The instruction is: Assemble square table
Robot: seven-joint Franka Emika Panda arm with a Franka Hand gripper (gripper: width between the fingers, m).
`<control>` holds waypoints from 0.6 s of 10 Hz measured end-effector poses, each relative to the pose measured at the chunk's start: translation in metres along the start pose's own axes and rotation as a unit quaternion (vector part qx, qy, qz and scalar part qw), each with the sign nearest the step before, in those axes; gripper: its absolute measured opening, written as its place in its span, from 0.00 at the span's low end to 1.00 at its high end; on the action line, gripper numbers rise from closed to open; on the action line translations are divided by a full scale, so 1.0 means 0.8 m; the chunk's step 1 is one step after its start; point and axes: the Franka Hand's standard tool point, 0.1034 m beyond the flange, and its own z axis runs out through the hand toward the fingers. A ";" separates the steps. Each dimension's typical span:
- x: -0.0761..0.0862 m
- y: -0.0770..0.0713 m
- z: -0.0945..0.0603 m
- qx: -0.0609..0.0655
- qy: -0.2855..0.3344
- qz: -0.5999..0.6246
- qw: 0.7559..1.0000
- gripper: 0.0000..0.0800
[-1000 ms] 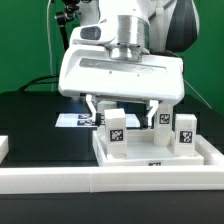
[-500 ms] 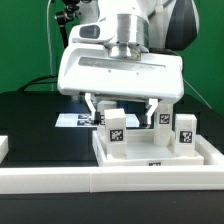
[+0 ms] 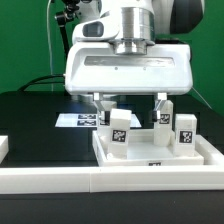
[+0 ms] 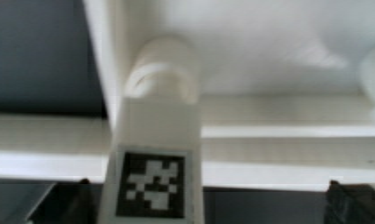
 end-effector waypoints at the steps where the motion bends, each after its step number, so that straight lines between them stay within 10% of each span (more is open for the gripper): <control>1: 0.000 0.005 0.001 0.008 -0.029 -0.002 1.000 0.81; 6: -0.009 0.015 0.012 0.023 -0.105 -0.002 0.994 0.81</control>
Offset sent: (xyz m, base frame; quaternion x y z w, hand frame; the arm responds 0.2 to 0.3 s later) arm 0.0009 -0.0159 -0.0072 0.0008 -0.1242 -0.0131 0.9922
